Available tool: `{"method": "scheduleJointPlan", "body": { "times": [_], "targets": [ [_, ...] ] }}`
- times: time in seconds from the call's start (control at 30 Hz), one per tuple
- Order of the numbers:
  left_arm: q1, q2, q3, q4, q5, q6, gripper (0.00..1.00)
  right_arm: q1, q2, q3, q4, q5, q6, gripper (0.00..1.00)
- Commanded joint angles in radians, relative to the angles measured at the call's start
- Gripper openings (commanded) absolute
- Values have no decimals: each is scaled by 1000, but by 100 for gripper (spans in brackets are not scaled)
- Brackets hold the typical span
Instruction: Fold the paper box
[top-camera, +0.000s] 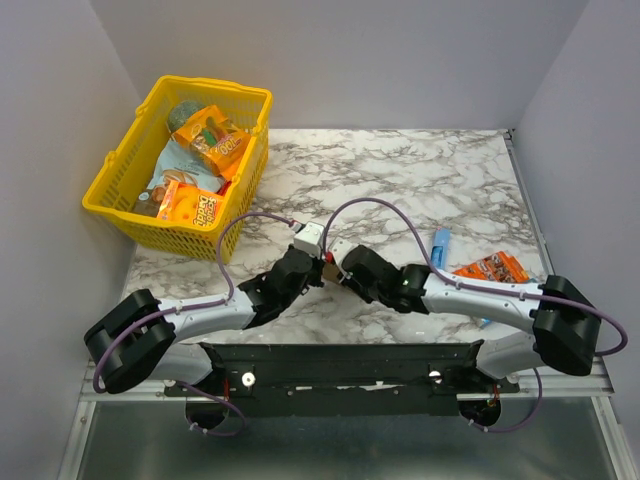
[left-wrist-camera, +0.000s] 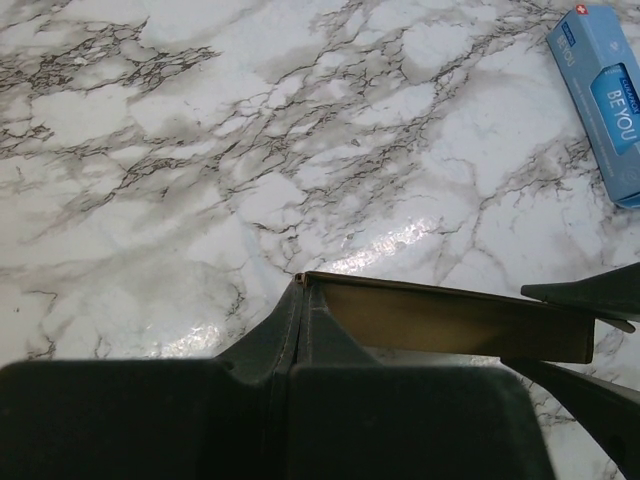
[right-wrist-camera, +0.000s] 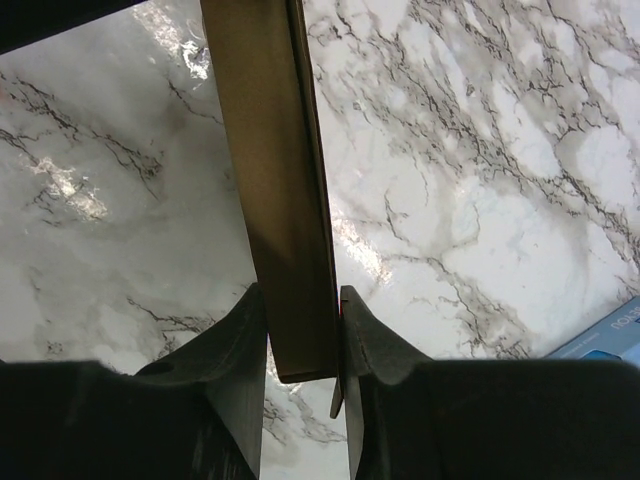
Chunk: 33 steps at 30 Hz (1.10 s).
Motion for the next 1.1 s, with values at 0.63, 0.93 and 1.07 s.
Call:
{"method": "scheduleJointPlan", "body": {
  "times": [0.63, 0.93, 1.07],
  "targets": [
    [-9, 51, -1, -182, -36, -47, 0, -41, -204, 74, -303, 78, 472, 61],
    [-9, 52, -2, -184, -33, -50, 0, -55, -121, 129, -346, 112, 489, 39],
    [-11, 52, -1, -184, -31, -51, 0, -58, -97, 144, -336, 115, 451, 38]
  ]
}}
